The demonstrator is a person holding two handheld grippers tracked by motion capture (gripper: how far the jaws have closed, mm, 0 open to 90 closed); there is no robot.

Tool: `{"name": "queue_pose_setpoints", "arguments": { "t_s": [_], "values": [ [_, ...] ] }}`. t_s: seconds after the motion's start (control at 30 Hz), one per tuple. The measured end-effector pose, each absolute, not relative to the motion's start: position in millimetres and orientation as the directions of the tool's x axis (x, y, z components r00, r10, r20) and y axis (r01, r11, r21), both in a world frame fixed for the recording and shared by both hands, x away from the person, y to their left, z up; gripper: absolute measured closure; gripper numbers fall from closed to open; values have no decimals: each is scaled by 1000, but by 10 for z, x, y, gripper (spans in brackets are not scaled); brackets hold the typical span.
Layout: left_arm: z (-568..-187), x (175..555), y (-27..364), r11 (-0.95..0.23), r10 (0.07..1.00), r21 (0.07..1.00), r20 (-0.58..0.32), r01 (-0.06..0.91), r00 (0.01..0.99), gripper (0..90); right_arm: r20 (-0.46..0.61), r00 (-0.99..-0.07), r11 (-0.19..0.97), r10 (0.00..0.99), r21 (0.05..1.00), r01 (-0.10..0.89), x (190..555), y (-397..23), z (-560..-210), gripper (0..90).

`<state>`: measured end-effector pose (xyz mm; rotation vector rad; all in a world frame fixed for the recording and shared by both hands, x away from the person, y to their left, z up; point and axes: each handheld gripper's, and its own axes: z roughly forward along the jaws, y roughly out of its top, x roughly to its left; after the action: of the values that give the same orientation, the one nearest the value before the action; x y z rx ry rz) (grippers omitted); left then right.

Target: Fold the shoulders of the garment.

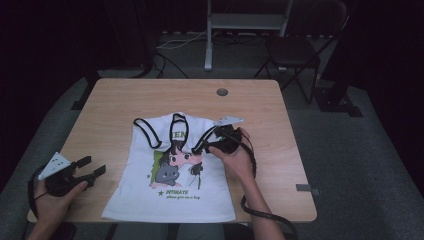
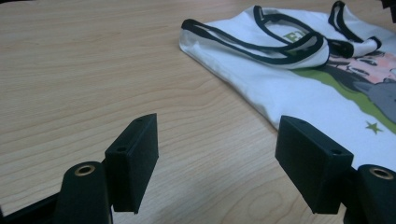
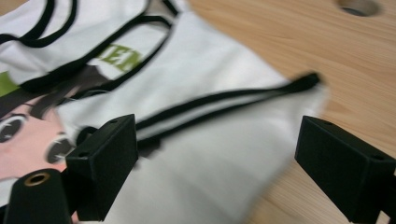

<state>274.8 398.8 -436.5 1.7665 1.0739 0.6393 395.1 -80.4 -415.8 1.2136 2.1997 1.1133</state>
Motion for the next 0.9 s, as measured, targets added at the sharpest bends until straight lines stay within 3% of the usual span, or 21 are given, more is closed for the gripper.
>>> {"name": "queue_pose_setpoints", "arguments": {
  "t_s": [0.33,0.9],
  "values": [
    [-4217,2922,3837,-140,881,925,-47,353,471,296,82,-472,219,878,807,548,3856,-1265,-4247,124],
    [-4317,2855,3827,-167,877,917,-29,362,479,296,88,-464,209,881,808,551,3829,-1297,-4247,124]
  ]
}}
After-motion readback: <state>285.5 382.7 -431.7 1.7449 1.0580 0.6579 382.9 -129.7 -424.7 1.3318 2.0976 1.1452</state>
